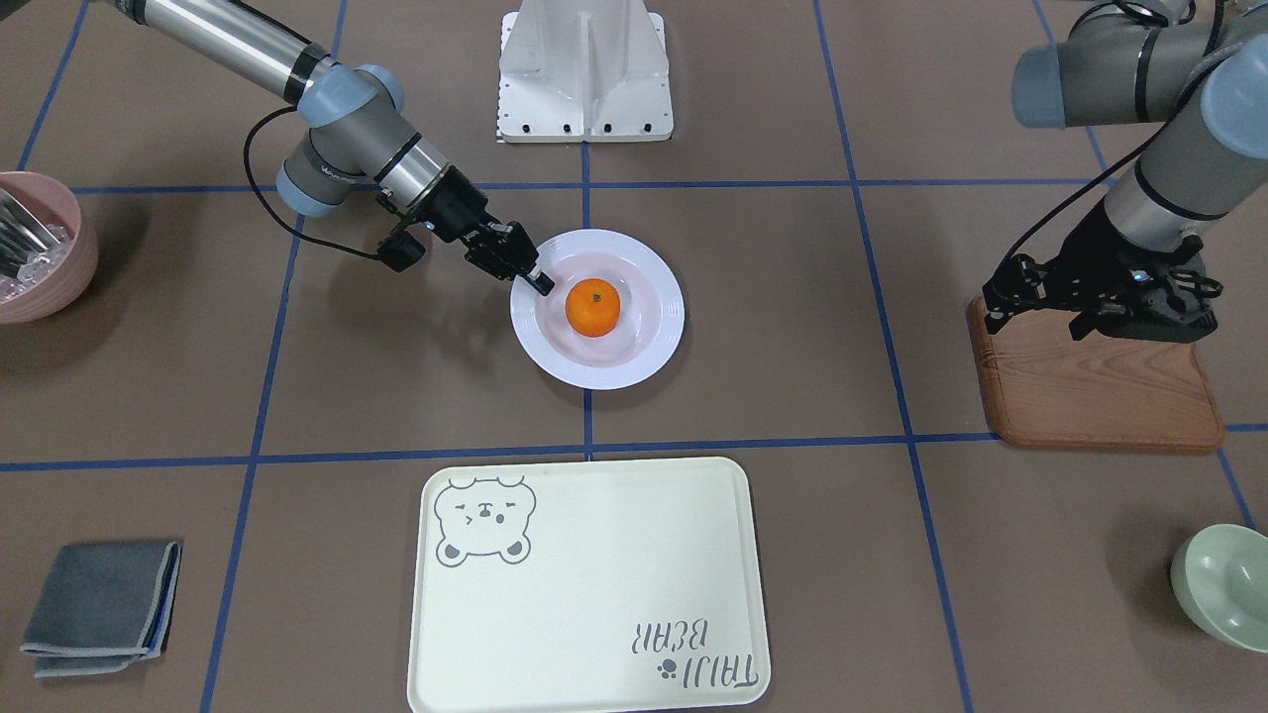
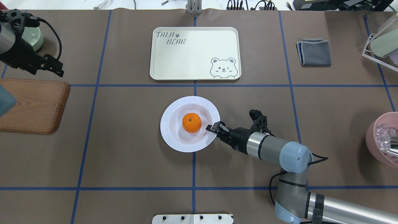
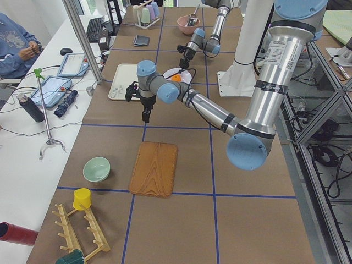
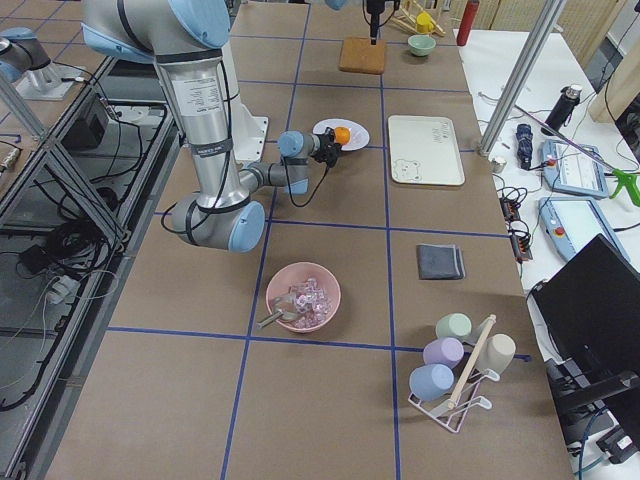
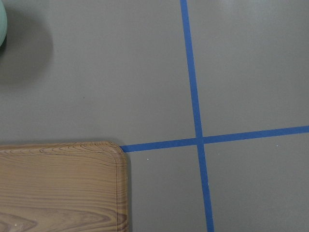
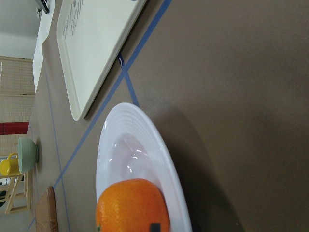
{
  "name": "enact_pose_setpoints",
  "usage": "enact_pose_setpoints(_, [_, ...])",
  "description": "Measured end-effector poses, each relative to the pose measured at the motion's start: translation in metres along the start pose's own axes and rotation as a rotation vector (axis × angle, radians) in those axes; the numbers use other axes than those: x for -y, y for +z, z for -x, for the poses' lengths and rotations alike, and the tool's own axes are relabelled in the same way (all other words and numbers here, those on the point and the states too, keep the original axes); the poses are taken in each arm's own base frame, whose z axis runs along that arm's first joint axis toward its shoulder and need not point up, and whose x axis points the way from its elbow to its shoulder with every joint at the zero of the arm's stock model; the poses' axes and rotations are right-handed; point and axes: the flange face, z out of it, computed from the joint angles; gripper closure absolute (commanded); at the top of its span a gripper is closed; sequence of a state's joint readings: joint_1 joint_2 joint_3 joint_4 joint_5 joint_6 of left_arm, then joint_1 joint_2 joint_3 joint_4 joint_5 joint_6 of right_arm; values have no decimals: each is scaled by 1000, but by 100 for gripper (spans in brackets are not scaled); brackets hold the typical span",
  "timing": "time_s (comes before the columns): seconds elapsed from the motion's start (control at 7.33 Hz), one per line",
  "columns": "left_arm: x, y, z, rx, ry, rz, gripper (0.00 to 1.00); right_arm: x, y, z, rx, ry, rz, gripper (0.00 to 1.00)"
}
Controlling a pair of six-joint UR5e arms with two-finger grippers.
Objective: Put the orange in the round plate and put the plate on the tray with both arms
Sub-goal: 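Grip the white plate rim with the right gripper, then slide the plate with the right gripper onto the bear tray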
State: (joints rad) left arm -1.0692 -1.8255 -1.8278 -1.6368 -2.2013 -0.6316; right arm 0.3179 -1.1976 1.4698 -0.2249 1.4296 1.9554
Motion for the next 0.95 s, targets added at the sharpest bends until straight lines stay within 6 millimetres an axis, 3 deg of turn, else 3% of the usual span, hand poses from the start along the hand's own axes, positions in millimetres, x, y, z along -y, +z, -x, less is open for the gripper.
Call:
enact_pose_setpoints(0.41, [0,-1,-1,-1,-1,-1,3,-2,-1,15,27,8,4,91])
enact_pose_setpoints(0.68, [0,-1,-1,-1,-2,-1,3,1,-2,27,47,11,1,100])
enact_pose_setpoints(0.95, [0,-1,-2,-2,0,-3,3,19,-3,39,64,7,-31,100])
